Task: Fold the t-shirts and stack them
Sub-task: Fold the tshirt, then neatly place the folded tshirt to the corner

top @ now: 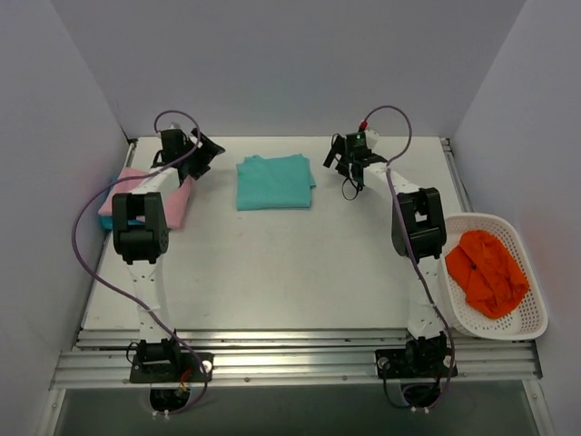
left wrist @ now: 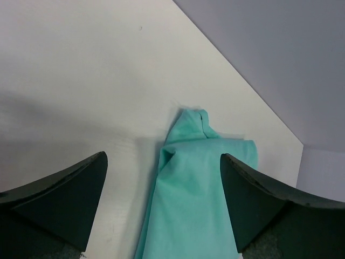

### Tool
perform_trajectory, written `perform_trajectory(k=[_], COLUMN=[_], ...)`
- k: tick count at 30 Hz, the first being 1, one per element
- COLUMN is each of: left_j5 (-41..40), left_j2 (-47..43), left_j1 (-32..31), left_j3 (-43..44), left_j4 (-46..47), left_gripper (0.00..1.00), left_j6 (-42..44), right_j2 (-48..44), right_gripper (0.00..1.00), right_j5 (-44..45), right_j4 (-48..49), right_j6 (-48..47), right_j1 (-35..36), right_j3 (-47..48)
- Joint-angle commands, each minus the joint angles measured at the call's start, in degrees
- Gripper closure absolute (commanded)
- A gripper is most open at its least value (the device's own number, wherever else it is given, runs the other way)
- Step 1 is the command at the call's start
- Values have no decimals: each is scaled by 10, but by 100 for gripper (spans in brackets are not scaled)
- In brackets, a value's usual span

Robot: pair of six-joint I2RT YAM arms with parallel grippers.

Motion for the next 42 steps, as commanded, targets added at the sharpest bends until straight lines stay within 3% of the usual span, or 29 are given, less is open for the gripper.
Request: perform_trajectory(k=[1,4,9,13,15,18,22,30,42], left_j5=[3,-52,-137,-238,-334,-443,-470,-463,-405], left_j2=[-151,-244,-394,-465,-494,-495,-440,-299,-151], left_j1=[2,-7,-54,-154,-204,-294,-340,-335,-292], left_j3=[-66,-148,-387,-515,-569,-546,-506,-453,-363], left_j4=[55,35,88,94,107,44,19,53,85], left_gripper=[6,6,6,6,6,6,6,6,6], left_j6=[1,-15,-105,-241,-282,-348,-427,-494,-516], right_j2=[-159,-233,-357,-446,-505,-589,-687,-765,-782], right_gripper=[0,0,0,0,0,0,0,0,0], right_j5=[-12,17,69,95,104,128,152,194,199], right_j4=[84,83,83,83,70,61,33,-60,-72], right_j6=[1,-9,-10,10,19,33,38,4,-15], right_j1=[41,65,103,125,129,146,152,151,150], right_j3=[-92,-143,-263,-349,-394,-454,-496,-493,-485])
